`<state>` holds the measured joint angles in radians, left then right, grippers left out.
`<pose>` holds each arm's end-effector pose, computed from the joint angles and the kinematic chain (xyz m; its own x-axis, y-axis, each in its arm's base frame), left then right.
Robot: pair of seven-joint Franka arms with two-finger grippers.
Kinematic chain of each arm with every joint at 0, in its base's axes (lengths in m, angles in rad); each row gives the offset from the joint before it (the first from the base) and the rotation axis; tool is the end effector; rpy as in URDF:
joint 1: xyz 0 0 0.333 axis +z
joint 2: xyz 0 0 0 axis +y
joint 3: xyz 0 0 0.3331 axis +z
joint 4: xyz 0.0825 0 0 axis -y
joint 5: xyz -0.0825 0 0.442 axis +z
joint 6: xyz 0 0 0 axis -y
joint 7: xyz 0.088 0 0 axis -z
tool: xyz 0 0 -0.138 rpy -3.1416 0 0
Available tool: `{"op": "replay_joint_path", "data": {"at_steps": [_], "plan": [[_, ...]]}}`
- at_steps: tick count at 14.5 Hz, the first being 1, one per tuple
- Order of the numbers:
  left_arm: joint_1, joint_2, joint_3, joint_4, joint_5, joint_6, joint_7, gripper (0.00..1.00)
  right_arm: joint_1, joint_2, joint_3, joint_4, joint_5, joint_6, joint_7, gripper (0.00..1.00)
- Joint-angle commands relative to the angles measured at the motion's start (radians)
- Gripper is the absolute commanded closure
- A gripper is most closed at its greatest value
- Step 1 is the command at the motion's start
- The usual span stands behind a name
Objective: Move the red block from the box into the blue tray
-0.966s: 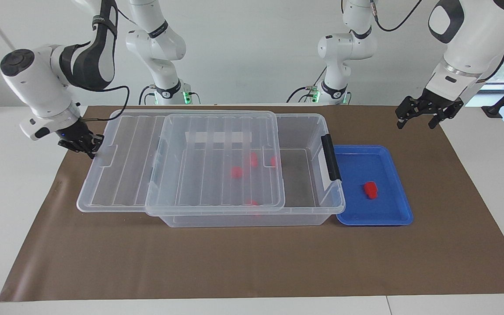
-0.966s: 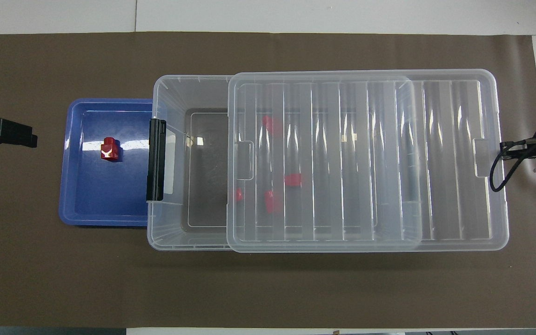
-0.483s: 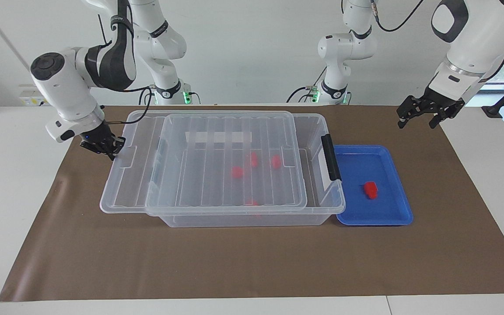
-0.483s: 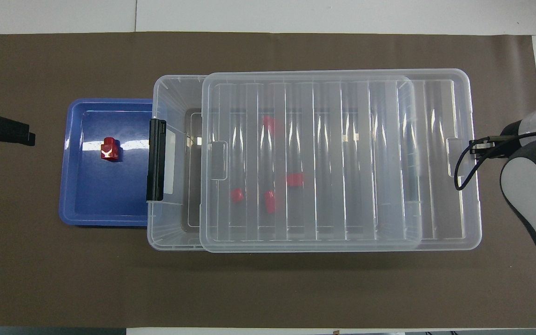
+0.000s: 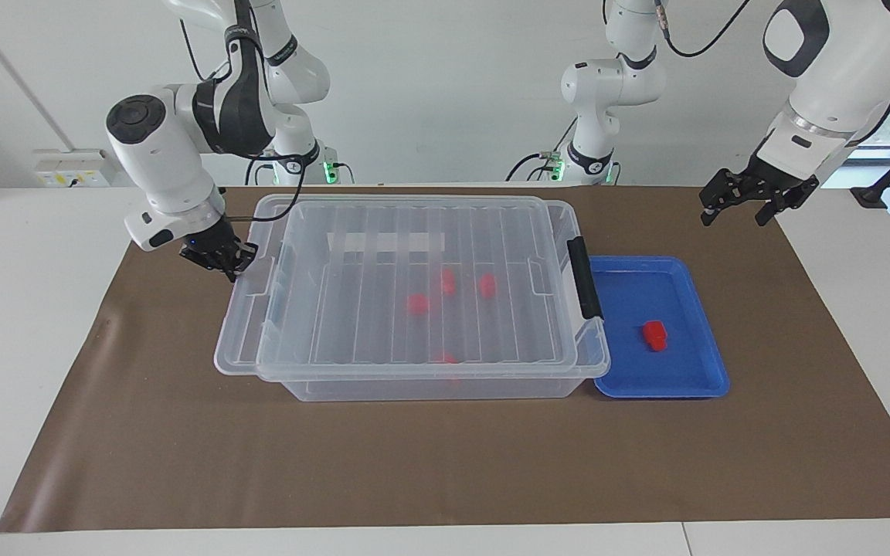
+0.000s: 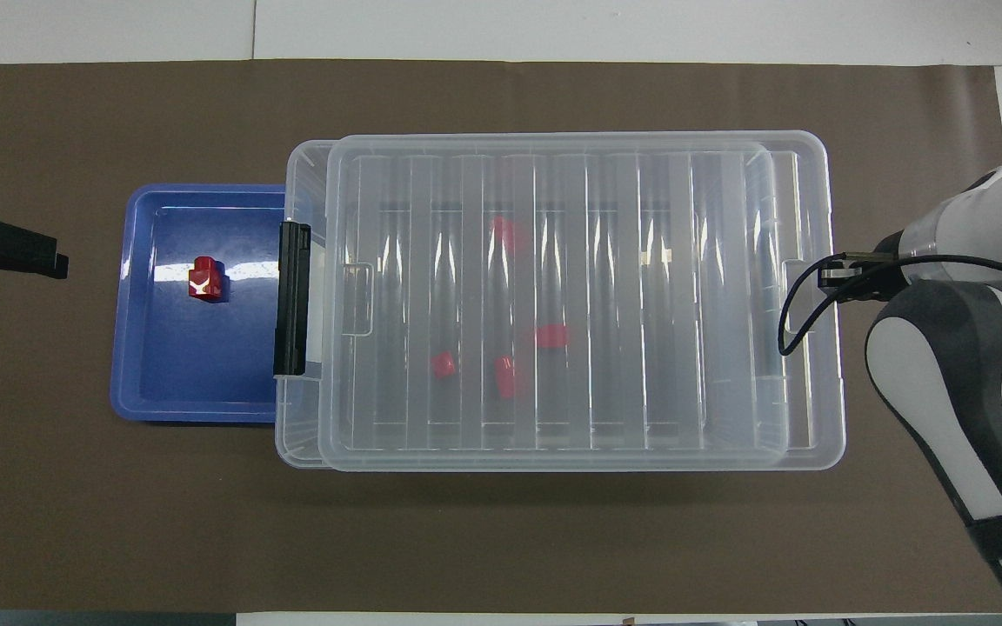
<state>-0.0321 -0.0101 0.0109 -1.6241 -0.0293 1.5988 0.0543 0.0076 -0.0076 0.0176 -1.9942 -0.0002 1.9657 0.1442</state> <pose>0.6100 -0.0169 0.5910 0.9971 -0.0746 -0.0136 -0.0742 -0.9968 0.0302 0.6025 0.0152 0.4238 0.9927 -0.1187 -0.0206 -0.1186 -0.9929 0.0033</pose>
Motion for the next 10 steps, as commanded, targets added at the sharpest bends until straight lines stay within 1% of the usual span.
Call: {"op": "replay_joint_path", "data": {"at_steps": [1,6,10], "plan": [[0.008,0.004,-0.002,0.012,-0.015,-0.017,0.009,0.00,0.028,-0.028,0.001,-0.032,0.006,0.012,0.041,1.00],[0.000,0.001,-0.003,-0.002,-0.008,-0.019,0.010,0.00,0.051,-0.029,0.002,-0.037,0.006,0.016,0.089,1.00],[-0.002,-0.002,-0.003,-0.002,0.014,-0.020,0.016,0.00,0.051,-0.031,0.002,-0.038,0.008,0.016,0.089,1.00]]}}
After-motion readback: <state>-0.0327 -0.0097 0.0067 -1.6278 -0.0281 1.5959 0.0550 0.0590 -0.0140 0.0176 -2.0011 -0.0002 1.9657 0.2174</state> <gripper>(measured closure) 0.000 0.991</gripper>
